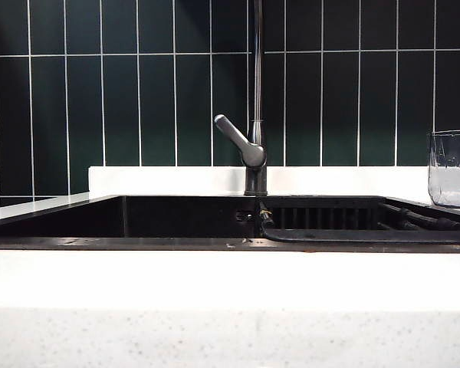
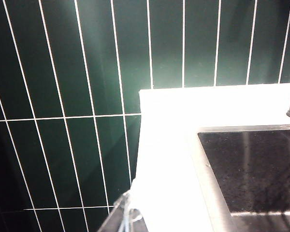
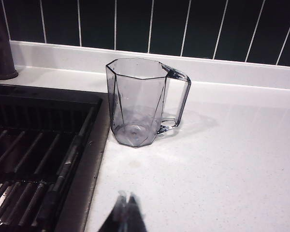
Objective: Pick up the mug next to the sink, go to the faucet to get some water, pour the water into the sink, and finally put the mug back to its place.
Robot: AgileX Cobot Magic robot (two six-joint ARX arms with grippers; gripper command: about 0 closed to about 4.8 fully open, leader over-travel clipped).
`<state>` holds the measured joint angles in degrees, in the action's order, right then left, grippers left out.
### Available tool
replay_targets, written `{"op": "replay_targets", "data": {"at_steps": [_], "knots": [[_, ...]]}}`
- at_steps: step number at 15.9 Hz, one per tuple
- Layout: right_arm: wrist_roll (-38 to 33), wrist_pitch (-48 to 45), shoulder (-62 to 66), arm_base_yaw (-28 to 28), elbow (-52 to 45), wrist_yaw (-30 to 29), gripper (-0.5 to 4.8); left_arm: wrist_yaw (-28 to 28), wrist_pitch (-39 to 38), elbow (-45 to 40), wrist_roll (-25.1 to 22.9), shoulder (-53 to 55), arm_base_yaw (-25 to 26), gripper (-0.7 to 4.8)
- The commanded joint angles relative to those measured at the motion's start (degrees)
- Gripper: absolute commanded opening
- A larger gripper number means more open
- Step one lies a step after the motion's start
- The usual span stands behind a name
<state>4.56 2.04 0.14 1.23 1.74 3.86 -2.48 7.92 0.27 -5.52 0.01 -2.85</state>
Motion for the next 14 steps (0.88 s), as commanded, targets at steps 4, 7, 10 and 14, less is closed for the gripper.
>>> {"op": "replay_targets", "data": {"at_steps": [4,7,10,14], "knots": [[0.0,-0.5,0.0,0.0,0.3,0.1,-0.05,0.3,0.9,0.2,0.2,0.0,-0.1,-0.05],[0.0,-0.6,0.0,0.0,0.3,0.1,-0.05,0.4,1.2,0.2,1.0,0.0,-0.1,-0.05],[-0.1,-0.7,0.0,0.0,0.3,0.0,-0.05,0.4,1.2,0.2,6.8,0.0,-0.1,-0.05],[-5.2,-6.0,0.0,0.0,0.3,-8.3,-0.06,6.6,2.8,0.4,15.1,0.0,-0.1,0.26]]}}
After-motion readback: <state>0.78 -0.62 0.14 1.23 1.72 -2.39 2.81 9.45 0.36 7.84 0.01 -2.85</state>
